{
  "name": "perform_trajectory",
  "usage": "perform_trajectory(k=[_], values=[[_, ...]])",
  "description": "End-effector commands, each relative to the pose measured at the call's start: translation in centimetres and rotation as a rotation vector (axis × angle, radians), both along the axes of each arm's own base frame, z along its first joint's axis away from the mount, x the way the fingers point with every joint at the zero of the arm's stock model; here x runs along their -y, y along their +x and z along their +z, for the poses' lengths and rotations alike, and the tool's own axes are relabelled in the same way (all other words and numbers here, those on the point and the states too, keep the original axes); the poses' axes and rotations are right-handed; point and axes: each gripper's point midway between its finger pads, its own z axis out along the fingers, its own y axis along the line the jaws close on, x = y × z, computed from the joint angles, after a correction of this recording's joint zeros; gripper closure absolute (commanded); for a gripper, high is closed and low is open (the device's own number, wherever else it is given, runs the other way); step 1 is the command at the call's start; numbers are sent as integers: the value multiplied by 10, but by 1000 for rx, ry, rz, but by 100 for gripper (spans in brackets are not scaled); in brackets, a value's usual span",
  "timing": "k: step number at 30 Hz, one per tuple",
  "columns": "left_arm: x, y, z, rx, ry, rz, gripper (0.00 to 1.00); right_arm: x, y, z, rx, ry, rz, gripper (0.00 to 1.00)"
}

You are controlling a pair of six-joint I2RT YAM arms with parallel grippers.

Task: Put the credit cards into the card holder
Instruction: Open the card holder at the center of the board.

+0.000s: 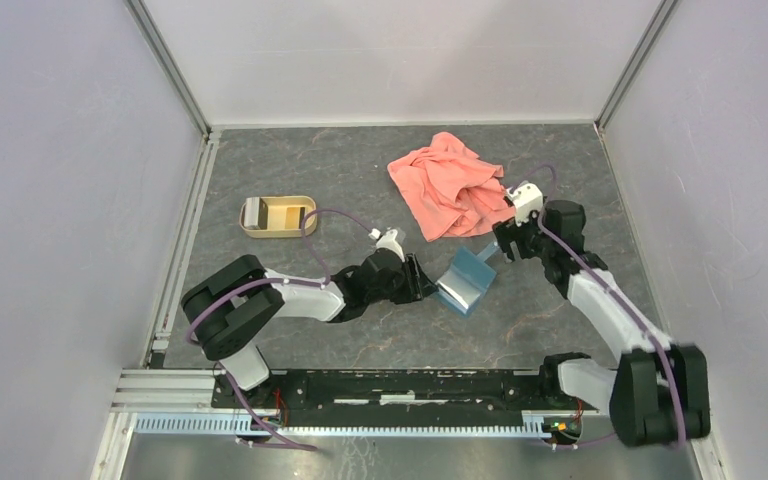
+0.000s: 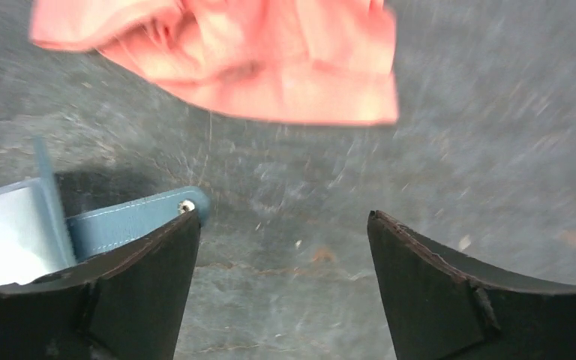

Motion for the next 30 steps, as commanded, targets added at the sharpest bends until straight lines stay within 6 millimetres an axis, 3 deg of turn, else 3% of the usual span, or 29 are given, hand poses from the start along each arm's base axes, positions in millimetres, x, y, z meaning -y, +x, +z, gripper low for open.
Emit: perform_trajectory(k=[1,3,5,7,8,10,13,15,22,25,30], values=[[5,8,7,65,33,-30,49,-23,-3,83,298,-75,271,10],[12,9,11,73,19,-54,53,-69,-35,86,280,37,587,10],[20,9,12,64,-6,-83,56,-112,-84,81,226,241,895,14],[27,12,14,62,-21,-94,57,-133,-119,72,177,307,1082,18],[30,13,15,63,-24,-97,57,-138,-123,68,151,287,1108,24],[35,17,17,69,-31,-100,58,-143,-126,53,100,257,1110,34],[45,23,20,75,-43,-119,59,-137,-111,39,45,212,1025,42],[55,30,27,83,-63,-132,59,-135,-105,43,49,194,1010,42],[87,44,38,78,-122,-187,59,-131,-123,73,180,210,1105,38],[98,53,29,58,-119,-198,59,-127,-121,63,147,199,1080,48],[114,69,18,6,-159,-200,58,-117,-98,42,57,163,942,73]])
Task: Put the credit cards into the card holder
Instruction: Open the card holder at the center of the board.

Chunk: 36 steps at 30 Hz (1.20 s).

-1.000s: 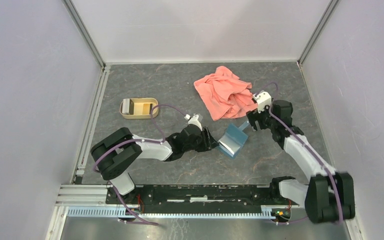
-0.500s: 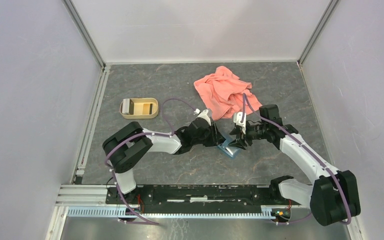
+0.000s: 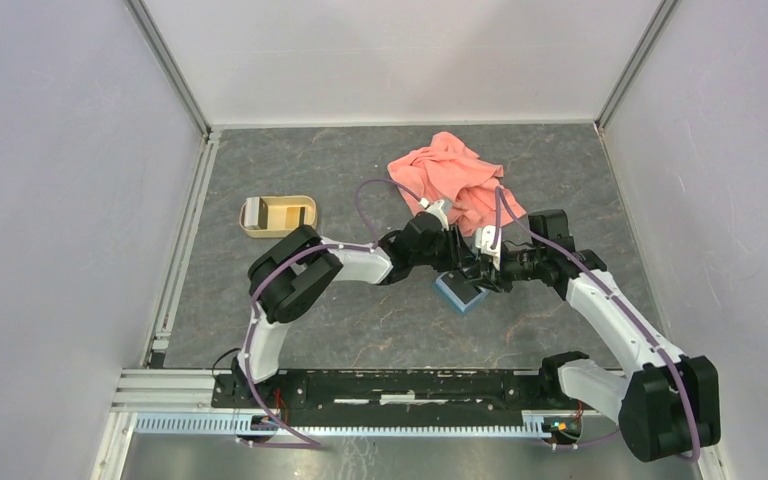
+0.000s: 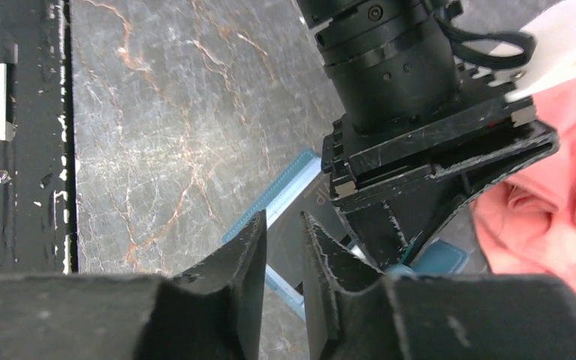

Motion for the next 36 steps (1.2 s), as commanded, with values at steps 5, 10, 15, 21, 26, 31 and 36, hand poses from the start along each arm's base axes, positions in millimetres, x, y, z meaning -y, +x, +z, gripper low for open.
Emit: perform_trajectory(k=[5,10,15,21,26,31,36], values=[[24,20,4,-36,-93,-33,56,17,35,-19,-35,-98,-191,76],[28,24,9,-66,-136,-31,53,12,19,-32,-91,-99,-107,76],[22,32,18,-70,-173,-4,51,25,34,-63,-206,-192,-222,84],[-8,43,33,-14,-168,70,50,61,67,-92,-219,-330,-530,99],[-46,42,49,102,-88,141,45,67,63,-104,-246,-369,-542,88],[-82,11,50,107,-54,165,44,53,53,-107,-305,-336,-452,75],[-90,-27,46,35,-106,159,43,37,45,-101,-347,-255,-394,61]])
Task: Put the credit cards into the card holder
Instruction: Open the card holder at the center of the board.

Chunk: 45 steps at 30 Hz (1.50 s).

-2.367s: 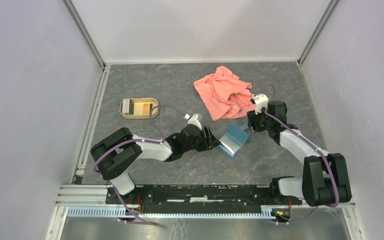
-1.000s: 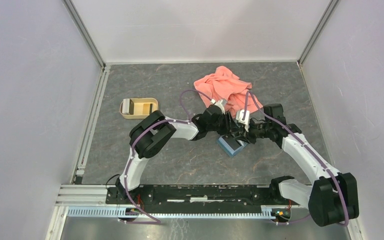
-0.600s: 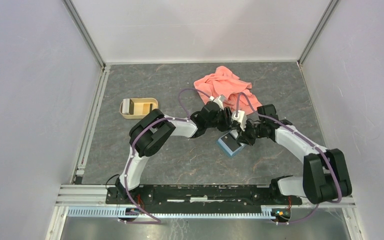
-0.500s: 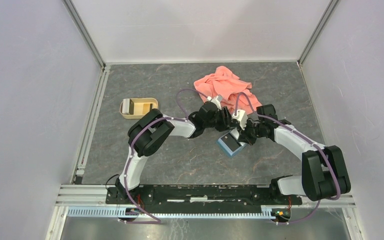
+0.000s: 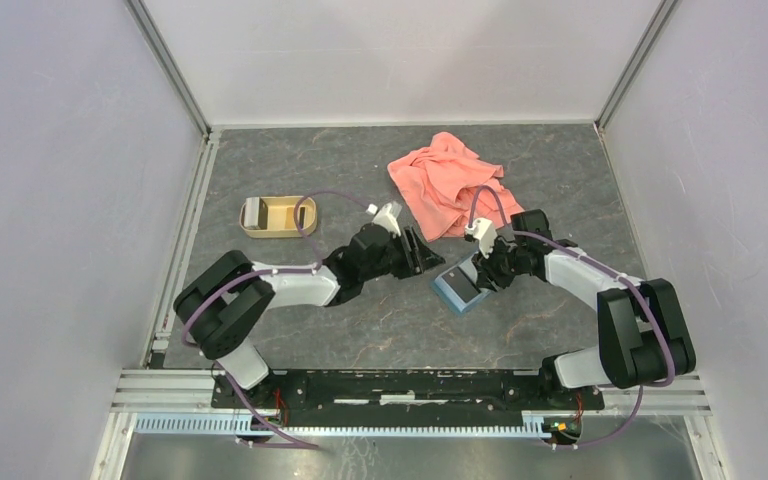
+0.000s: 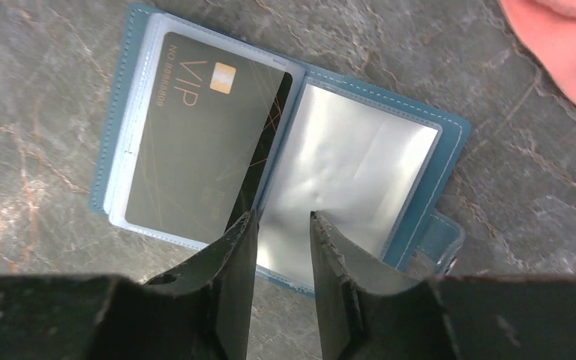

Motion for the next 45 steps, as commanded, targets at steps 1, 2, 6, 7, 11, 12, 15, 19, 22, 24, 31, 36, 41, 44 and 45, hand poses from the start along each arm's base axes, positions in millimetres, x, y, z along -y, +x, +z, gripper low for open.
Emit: perform_trajectory(k=[1,2,6,7,11,12,15,19,22,24,31,36,41,44,45], values=[[-3,-23,-3,-26,-36,5,43,-14,-2,6,-33,83,19,62],[-3,-26,-3,-34,-45,7,43,-13,-3,2,-51,77,12,62],[5,-32,-7,-66,-69,3,43,-14,-11,-9,-124,80,8,73],[7,-32,-7,-73,-75,3,43,-15,-12,-11,-139,85,7,76],[14,-32,-17,-104,-78,-1,46,-17,-15,-12,-155,94,9,77],[15,-32,-17,-104,-80,-2,46,-17,-15,-11,-153,96,7,77],[18,-30,-21,-111,-76,1,47,-17,-14,-10,-149,99,7,77],[19,-28,-34,-140,-46,12,48,-18,-14,-10,-151,101,10,77],[20,-28,-46,-163,-23,14,48,-18,-14,-10,-152,102,11,76],[23,-27,-49,-169,-25,11,48,-18,-15,-10,-154,101,11,76],[31,-19,-47,-157,-23,8,50,-24,-19,-3,-150,138,61,73],[38,-14,-46,-148,-24,-3,54,-26,-16,7,-108,155,80,65],[41,-11,-45,-139,-22,-7,59,-25,-11,24,-51,189,91,59],[43,-10,-43,-136,-25,-11,61,-32,-18,41,-25,260,163,50],[44,-9,-42,-133,-28,-14,61,-35,-21,47,-14,288,186,46]])
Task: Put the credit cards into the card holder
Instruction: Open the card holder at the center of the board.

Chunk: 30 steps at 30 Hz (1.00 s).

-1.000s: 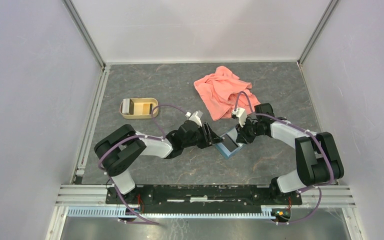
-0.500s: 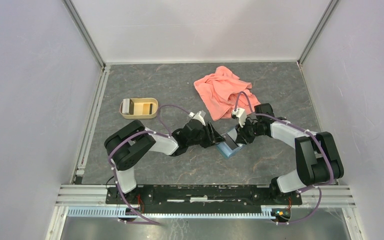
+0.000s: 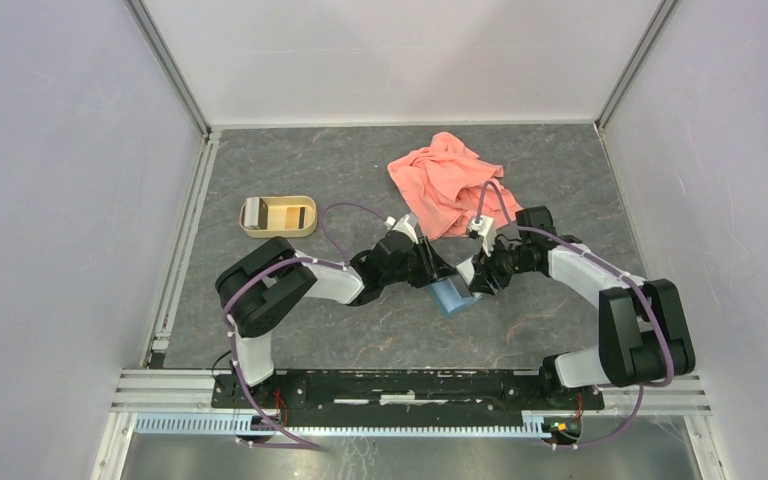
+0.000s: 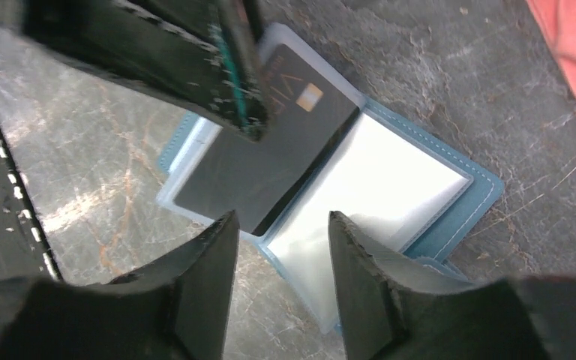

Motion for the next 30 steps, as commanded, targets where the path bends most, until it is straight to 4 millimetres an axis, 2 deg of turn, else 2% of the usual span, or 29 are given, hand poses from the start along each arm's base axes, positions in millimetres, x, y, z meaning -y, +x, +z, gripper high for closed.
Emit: perform_trajectory(k=[1,6,11,15,18,23,26,30], values=[[11,9,10,29,-25,-2,61,-13,-9,33,74,130,104,40],[17,12,15,38,-38,-15,61,-21,-18,40,65,203,129,24],[29,14,23,48,-77,-45,59,-23,-17,38,17,216,113,17],[36,16,25,48,-91,-59,58,-14,-4,30,27,145,25,17],[39,17,22,43,-87,-62,57,-6,10,30,49,113,-58,21],[40,18,15,35,-75,-62,56,21,31,24,91,25,-223,34],[38,20,12,44,-64,-55,55,30,35,20,101,-15,-261,42],[34,20,9,53,-45,-54,54,35,38,20,119,-39,-281,46]])
